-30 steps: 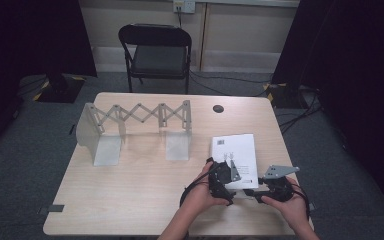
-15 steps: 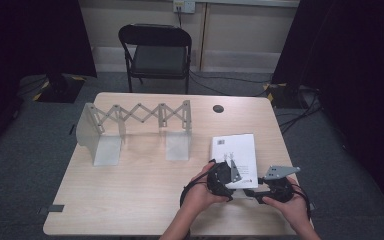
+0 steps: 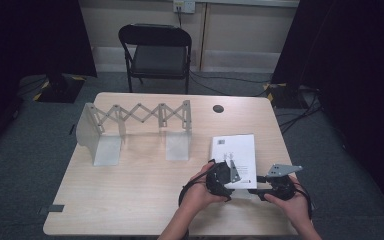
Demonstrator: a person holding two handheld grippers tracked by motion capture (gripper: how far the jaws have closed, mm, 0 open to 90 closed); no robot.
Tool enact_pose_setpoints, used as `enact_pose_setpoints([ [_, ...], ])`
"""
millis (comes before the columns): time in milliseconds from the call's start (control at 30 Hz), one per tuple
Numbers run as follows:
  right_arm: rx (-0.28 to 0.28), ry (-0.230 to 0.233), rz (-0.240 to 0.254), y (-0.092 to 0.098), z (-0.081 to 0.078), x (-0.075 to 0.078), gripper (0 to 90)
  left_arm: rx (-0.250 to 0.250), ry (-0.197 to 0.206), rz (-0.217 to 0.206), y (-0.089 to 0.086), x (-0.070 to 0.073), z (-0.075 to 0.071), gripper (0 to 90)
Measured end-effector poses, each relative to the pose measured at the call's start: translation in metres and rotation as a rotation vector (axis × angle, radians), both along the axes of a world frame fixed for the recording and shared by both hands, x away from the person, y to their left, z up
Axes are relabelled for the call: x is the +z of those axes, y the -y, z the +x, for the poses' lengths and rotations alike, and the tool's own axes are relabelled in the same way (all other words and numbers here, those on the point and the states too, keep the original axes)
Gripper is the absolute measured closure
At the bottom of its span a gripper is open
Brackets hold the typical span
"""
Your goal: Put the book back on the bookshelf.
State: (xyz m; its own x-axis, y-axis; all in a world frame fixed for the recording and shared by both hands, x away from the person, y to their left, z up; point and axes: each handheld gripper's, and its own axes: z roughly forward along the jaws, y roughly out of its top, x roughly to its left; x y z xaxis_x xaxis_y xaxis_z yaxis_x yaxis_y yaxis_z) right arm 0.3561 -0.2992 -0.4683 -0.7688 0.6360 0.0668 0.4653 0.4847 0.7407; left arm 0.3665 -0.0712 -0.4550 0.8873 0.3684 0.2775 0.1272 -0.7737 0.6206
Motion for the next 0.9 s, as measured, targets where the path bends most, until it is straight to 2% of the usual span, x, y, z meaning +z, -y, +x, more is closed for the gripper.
enact_pose_setpoints([
  [33, -0.001, 0.011, -0.023, -0.003, 0.0, 0.001, 48.4, -0.009, 0.016, 0.01, 0.0, -0.001, 0.0, 18.1],
  [67, -0.001, 0.011, -0.023, -0.003, 0.0, 0.001, 48.4, -0.009, 0.016, 0.01, 0.0, -0.001, 0.0, 17.7],
  [100, -0.002, -0.005, 0.012, -0.003, -0.001, 0.0, 50.4, -0.014, 0.041, 0.004, 0.0, -0.003, -0.002, 16.7],
  [133, -0.002, -0.005, 0.012, -0.003, -0.001, 0.0, 50.4, -0.014, 0.041, 0.004, 0.0, -0.003, -0.002, 15.6],
  [167, -0.004, -0.014, 0.038, -0.003, -0.001, 0.001, 50.6, -0.02, 0.043, 0.003, -0.001, -0.002, -0.002, 15.6],
  [200, -0.004, -0.012, 0.043, -0.004, -0.001, 0.002, 50.6, -0.022, 0.037, -0.002, -0.001, -0.002, -0.001, 14.6],
  [233, -0.007, -0.005, 0.041, -0.005, -0.001, 0.003, 50.7, -0.022, 0.022, -0.022, 0.001, -0.003, 0.001, 9.6],
  [300, -0.007, -0.003, 0.044, -0.005, -0.001, 0.004, 50.7, -0.029, 0.029, -0.013, 0.002, -0.004, 0.002, 4.1],
  [333, -0.007, -0.003, 0.044, -0.005, -0.001, 0.004, 50.7, -0.026, 0.014, -0.03, 0.004, -0.006, 0.002, 4.1],
  [367, -0.009, -0.004, 0.044, -0.005, -0.002, 0.004, 50.8, -0.015, 0.037, -0.007, 0.007, -0.008, 0.003, 0.0],
  [467, -0.008, -0.004, 0.043, -0.005, -0.002, 0.003, 51.0, 0.001, 0.051, -0.006, 0.008, -0.009, 0.004, 0.1],
  [500, -0.008, -0.006, 0.039, -0.005, -0.002, 0.002, 51.6, -0.005, 0.063, -0.009, 0.006, -0.008, 0.006, 6.2],
  [600, -0.005, -0.008, 0.045, -0.004, -0.002, 0.002, 51.5, -0.016, 0.059, -0.013, 0.007, -0.006, 0.005, 9.5],
  [633, -0.005, -0.008, 0.047, -0.004, -0.001, 0.002, 51.4, -0.043, 0.067, 0.015, 0.006, -0.002, 0.005, 11.9],
  [733, 0.0, -0.005, 0.047, -0.004, -0.001, 0.002, 48.9, -0.052, 0.078, 0.017, 0.008, -0.001, 0.001, 20.2],
  [767, 0.01, -0.004, 0.039, -0.004, -0.001, 0.001, 44.1, -0.071, 0.087, 0.028, 0.009, -0.001, 0.001, 20.9],
  [833, 0.011, -0.008, 0.043, -0.003, -0.002, 0.0, 40.9, -0.089, 0.101, 0.034, 0.009, -0.001, 0.0, 22.4],
  [867, 0.011, -0.008, 0.043, -0.003, -0.002, 0.0, 40.9, -0.089, 0.101, 0.034, 0.009, -0.001, 0.0, 23.6],
  [900, 0.008, -0.005, 0.03, 0.001, -0.003, -0.001, 37.1, -0.101, 0.105, 0.024, 0.008, 0.0, -0.001, 23.8],
])
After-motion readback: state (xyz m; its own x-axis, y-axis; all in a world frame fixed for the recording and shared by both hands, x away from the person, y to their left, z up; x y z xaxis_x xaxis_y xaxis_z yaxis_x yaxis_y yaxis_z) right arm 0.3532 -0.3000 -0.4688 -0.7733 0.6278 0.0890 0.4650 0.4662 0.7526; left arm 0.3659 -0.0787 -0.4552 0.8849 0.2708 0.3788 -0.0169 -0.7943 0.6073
